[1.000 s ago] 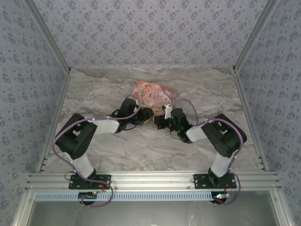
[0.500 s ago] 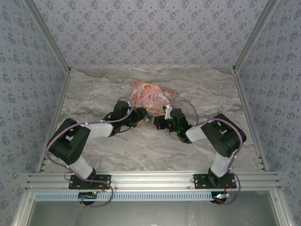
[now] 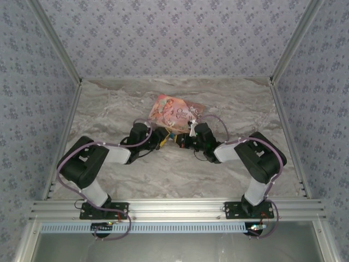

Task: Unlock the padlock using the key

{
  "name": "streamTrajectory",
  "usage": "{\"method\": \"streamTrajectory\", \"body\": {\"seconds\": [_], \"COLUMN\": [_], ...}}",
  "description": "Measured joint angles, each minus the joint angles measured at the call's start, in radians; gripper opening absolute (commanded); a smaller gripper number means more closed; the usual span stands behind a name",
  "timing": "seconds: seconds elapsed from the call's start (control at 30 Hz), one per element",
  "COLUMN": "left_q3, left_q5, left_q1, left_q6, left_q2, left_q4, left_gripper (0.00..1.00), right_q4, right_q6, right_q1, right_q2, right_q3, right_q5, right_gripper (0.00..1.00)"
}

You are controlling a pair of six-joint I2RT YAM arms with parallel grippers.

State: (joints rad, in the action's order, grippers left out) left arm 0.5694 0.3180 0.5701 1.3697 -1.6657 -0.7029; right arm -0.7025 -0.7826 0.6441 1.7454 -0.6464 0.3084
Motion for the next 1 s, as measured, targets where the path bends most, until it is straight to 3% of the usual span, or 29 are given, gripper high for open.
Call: {"method": "streamTrajectory", "body": {"seconds": [0.57, 0.77, 1.0], "left_q3": [0.004, 0.004, 0.004], "left_q5": [0.010, 0.008, 0.007], "left_q1": [0.033, 0.042, 0.046], "left_q6": [0.129, 0.157, 0.158], "left_q2": [-0.151, -0.170, -0.169], "left_q4": [-0.226, -0.270, -0.270], "left_gripper": [0.34, 0.23, 0.24], "right_q4": [0.056, 0.075, 0.099], "right_q6": [-0.018, -0.023, -0.024], "right_q1": [0.000, 0.003, 0.003], "right_q2": [-0.002, -0.005, -0.022], "right_q3": [-0.024, -0.031, -0.031], "right_q5": [0.022, 0.021, 0.017], "right_gripper": [0.02, 0.03, 0.03]}}
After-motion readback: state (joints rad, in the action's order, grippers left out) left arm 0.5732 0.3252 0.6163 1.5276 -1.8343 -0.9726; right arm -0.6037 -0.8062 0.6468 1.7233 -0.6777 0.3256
